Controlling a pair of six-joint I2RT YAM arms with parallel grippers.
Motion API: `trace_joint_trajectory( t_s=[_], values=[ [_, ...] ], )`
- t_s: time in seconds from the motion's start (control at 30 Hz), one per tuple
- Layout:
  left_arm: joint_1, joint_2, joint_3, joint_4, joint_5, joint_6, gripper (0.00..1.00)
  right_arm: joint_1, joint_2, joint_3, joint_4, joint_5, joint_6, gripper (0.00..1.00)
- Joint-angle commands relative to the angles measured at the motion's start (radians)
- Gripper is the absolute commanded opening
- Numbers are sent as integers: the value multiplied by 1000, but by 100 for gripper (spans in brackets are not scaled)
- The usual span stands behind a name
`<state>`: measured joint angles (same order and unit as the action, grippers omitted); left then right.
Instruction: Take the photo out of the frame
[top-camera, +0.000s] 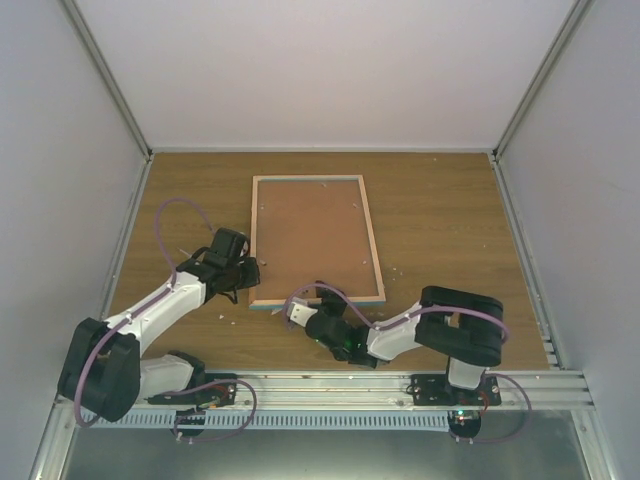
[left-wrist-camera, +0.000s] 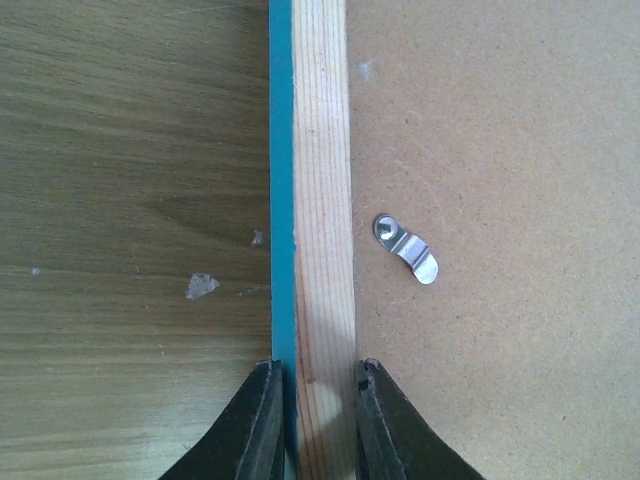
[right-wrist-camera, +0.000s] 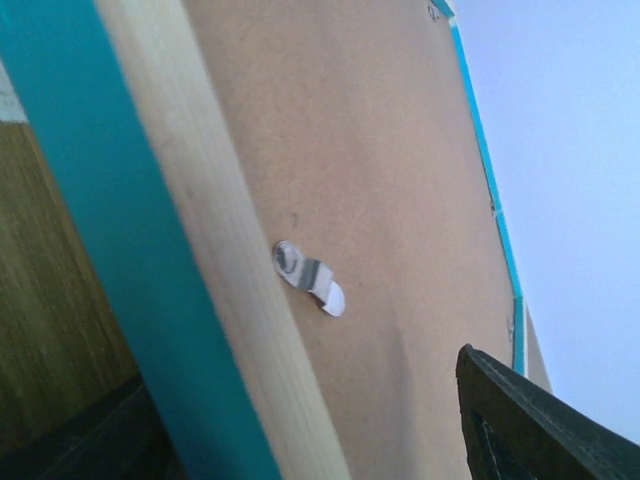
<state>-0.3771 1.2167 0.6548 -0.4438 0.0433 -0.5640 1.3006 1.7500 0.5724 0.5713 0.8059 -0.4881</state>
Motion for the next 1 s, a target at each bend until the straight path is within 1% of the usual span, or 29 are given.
trace_joint_trajectory(
  t_s=[0.0, 0.1, 0.3, 0.37, 0.47, 0.53, 0.6, 0.63, 0.7, 0.87, 0.97],
  values=[
    [-4, -54, 49, 91, 53, 12, 0, 8, 61, 14, 159, 88, -64, 70],
    [-5, -55, 43, 89, 60, 10, 0, 5, 90, 16, 217, 116, -95, 65],
    [-3, -63, 12, 103, 80, -9, 0, 1, 109, 15, 329, 141, -153, 45],
    [-4, -65, 0, 110, 95, -17, 0, -3, 120, 19, 357, 143, -187, 43],
    [-4, -74, -14, 108, 97, -24, 0, -9, 136, 23, 414, 157, -253, 37],
    [-5, -85, -16, 100, 87, -26, 0, -12, 136, 21, 442, 158, -293, 32],
    [-2, -101, -12, 85, 66, -31, 1, -15, 129, 20, 452, 159, -311, 24],
    [0, -113, -8, 80, 56, -34, 2, -16, 121, 19, 457, 159, -317, 18],
    [8, -143, -4, 74, 38, -41, 6, -18, 107, 14, 462, 157, -330, 10],
    [38, -219, 22, 49, 14, -51, 18, -26, 62, 15, 445, 143, -376, 1],
    [64, -280, 50, 22, -7, -50, 29, -36, 12, 16, 435, 134, -390, 1]
  ],
)
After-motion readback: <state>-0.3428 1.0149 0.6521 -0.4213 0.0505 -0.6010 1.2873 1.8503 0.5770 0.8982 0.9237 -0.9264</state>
